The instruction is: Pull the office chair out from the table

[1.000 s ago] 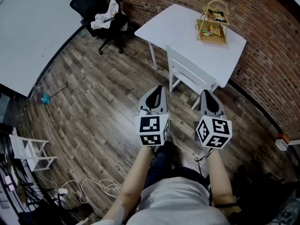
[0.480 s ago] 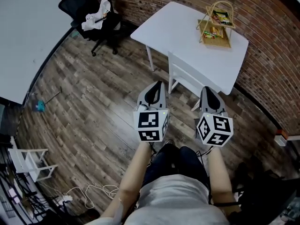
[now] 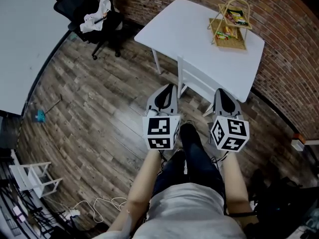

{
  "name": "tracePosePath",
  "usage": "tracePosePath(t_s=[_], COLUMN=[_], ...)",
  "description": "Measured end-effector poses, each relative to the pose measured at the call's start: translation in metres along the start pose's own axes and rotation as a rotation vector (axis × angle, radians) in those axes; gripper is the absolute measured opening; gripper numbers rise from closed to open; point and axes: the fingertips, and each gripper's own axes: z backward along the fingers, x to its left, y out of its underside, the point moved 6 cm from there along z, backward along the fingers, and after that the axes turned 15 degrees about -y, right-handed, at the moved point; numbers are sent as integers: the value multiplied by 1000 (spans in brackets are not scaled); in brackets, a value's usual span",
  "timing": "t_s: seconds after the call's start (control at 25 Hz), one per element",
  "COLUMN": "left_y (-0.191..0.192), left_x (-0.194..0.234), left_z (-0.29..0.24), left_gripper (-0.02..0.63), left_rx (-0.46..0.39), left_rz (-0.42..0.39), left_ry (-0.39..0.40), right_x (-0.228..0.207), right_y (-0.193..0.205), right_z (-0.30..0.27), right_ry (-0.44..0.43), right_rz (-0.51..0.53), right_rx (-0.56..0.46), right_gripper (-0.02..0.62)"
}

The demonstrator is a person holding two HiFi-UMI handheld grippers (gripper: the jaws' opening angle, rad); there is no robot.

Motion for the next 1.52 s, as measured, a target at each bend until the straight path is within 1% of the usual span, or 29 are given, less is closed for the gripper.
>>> tracePosePath(t_s=[0.16,0.32,0.52,0.72,0.96,1.04,1.2,1.4,1.52], left_y=[1,-2,-10,-14,-9,-4,7,12,19], left_x=[3,6,-7,-27,-54,-62,-74,-89,-100], left_z=[-22,-55,-102,-144,-185,-196,-214,-233,-237], left_gripper=[15,15,15,15,15,15,15,17,21], left_rx=[17,30,35,55,93,112,161,186,192], left_rz=[-2,-9,-30,-48,-100,-127,-208,-276,-370], left_ry=[-6,-8,40,89,160,188,241,307,362], right_x=[-14,-26,-46,-71,-104,-113,-122,-135,-141], right_y=[0,3,3,2,10,16,29,30,35], right_z=[-21,-53,-90,-116,-134,-140,-151,-152,-150], right_ry=[-6,-29,-58,-72,-83,-95,-131,-129,-127], right_rz=[-3,-9,34,17,-11,-23,-22,-4,2], right_rx=[15,67,142,184,236,276,370,400,435], right_gripper=[14,12,14,14,14,14,14,14,14])
